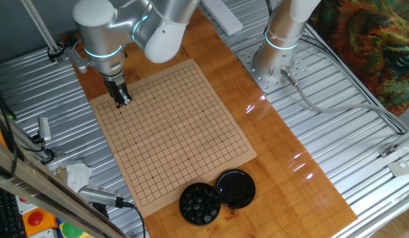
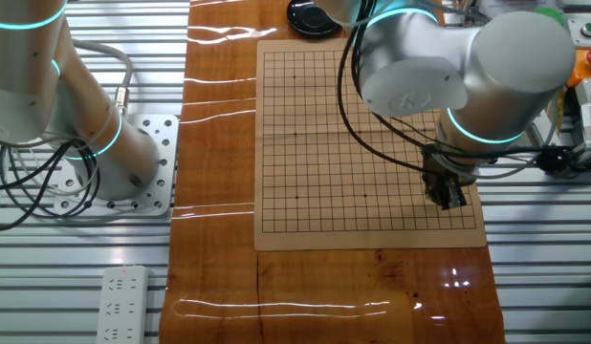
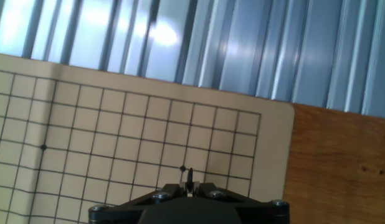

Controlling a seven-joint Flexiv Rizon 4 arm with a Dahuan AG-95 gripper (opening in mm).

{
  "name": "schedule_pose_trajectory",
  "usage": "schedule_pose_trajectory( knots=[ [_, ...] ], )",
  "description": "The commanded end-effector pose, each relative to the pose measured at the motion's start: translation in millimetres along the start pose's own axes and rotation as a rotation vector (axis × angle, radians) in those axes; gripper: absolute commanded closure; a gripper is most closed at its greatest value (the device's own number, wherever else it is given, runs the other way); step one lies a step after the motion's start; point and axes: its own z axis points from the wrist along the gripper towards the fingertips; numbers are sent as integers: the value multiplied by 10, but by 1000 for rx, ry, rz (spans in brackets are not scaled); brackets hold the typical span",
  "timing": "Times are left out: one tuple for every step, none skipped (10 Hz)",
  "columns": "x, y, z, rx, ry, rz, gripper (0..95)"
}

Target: Play the first move as black on the 3-4 point in the upper right corner of the Go board

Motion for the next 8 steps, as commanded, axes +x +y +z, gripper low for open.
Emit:
schedule_pose_trajectory(
  knots=[
    [-1,0,6,-1,-2,-1,950],
    [-1,0,5,0,-1,0,950],
    [-1,-1,5,-1,-1,3,950],
    [-1,-1,5,-1,-1,4,950],
    [-1,-1,5,1,-4,9,950],
    [-1,-1,5,1,-10,11,950],
    [-2,0,4,0,-14,9,950],
    [-2,0,4,-1,-14,8,950]
  ],
)
